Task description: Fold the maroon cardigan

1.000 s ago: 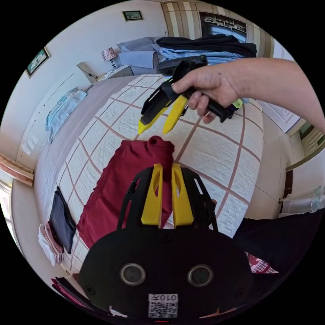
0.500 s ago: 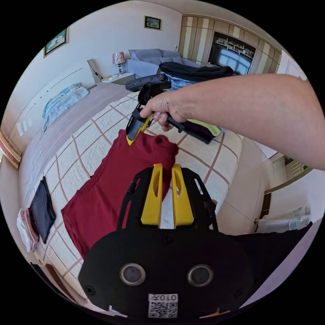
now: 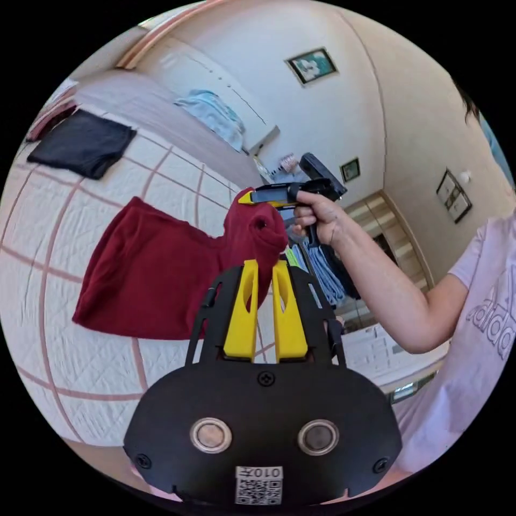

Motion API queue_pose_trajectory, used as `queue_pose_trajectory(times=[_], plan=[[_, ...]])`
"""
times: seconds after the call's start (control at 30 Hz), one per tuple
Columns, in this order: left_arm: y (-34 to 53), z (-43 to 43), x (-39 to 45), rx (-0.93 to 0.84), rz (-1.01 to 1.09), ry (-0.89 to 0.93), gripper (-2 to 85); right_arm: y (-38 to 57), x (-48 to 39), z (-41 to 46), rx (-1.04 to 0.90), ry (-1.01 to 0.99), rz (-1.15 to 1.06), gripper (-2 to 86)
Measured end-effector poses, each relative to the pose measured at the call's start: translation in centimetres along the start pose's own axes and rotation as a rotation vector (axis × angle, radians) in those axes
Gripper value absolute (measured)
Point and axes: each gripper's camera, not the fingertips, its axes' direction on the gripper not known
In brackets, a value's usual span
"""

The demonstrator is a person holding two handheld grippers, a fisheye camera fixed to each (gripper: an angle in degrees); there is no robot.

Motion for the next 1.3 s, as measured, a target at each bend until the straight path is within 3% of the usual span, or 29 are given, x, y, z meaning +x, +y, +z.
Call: queue_pose_trajectory(times=[0.1, 0.17, 0.33, 0.53, 0.77, 0.9, 1.07, 1.23, 1.3], plan=[[1.7, -5.8, -7.4, 0.131, -0.209, -0.011, 3.1, -6.0, -5.1, 5.9, -0.079, 0.007, -0.050, 5.6], [2.8, -7.5, -10.8, 0.138, -0.290, -0.079, 3.2, -9.8, -8.0, 11.9, -0.199, 0.111, -0.077, 5.5], [3.5, -9.7, -16.5, 0.125, -0.434, -0.120, 3.5, -12.1, -9.7, 17.5, -0.228, 0.216, -0.072, 5.9], [3.6, -12.1, -17.8, 0.161, -0.503, -0.091, 4.2, -11.9, -8.4, 16.7, -0.182, -0.011, -0.013, 9.5], [3.8, -14.4, -18.2, 0.184, -0.573, -0.062, 4.6, -6.1, -6.0, 11.4, 0.127, -0.163, -0.094, 6.6], [4.3, -16.4, -17.1, 0.195, -0.610, -0.090, 3.8, -1.4, -4.7, 11.9, 0.120, -0.232, -0.173, 5.2], [3.3, -19.6, -13.3, 0.103, -0.480, -0.250, 2.2, 6.5, -4.7, 14.7, 0.082, -0.132, -0.282, 2.9], [-2.0, -16.8, -9.1, -0.112, -0.151, -0.321, 0.9, 8.0, -2.4, 19.2, 0.007, -0.133, -0.213, 2.5], [-3.2, -15.3, -9.6, -0.146, -0.156, -0.352, 0.6, 7.0, -1.8, 20.2, -0.026, -0.134, -0.204, 2.5]])
